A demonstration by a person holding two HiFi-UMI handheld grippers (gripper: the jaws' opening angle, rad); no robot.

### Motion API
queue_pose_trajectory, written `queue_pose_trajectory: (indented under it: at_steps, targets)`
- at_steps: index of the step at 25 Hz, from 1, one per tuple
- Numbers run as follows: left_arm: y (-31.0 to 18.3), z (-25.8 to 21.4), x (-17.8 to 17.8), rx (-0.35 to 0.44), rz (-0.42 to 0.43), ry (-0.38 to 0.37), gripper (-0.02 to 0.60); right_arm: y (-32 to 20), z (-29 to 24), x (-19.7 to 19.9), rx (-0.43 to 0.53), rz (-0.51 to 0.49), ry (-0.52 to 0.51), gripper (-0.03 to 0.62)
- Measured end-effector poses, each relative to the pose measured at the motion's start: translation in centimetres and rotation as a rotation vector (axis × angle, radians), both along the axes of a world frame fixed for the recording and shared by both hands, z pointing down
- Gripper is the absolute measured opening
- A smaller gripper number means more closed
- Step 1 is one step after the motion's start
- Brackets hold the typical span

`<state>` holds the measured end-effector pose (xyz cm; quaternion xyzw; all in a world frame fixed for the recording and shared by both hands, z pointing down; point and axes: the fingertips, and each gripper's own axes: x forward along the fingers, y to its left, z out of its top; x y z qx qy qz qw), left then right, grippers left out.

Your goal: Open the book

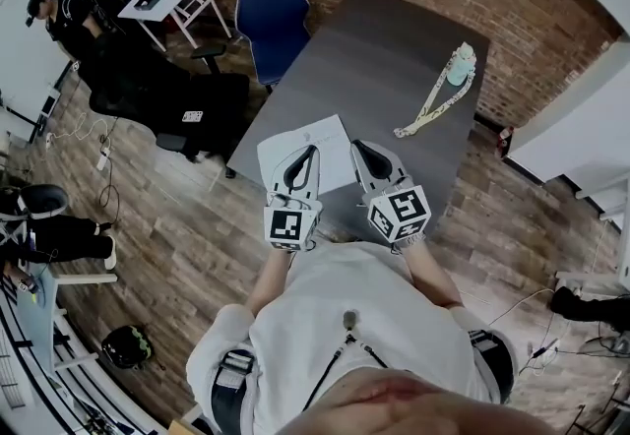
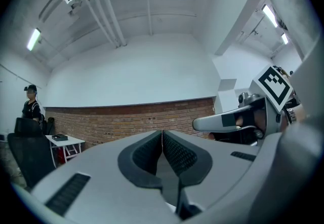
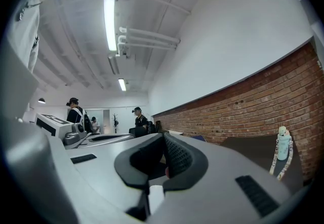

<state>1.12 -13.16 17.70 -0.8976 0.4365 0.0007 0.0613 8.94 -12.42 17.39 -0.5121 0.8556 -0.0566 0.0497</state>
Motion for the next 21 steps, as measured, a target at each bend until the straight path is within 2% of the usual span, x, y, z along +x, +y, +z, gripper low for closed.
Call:
queue_pose_trajectory:
  at_steps: [8, 21]
  targets:
    - [0.5, 0.7, -0.3, -0.006, -0.015, -0.005, 0.026, 0.4, 0.4, 0.1, -0.002, 0.003, 0.000, 0.037]
    - [1.0, 1.3, 0.7, -0.020, 0.015, -0.011, 0.026, 0.5, 0.6, 0.6, -0.002, 0.023, 0.013, 0.037]
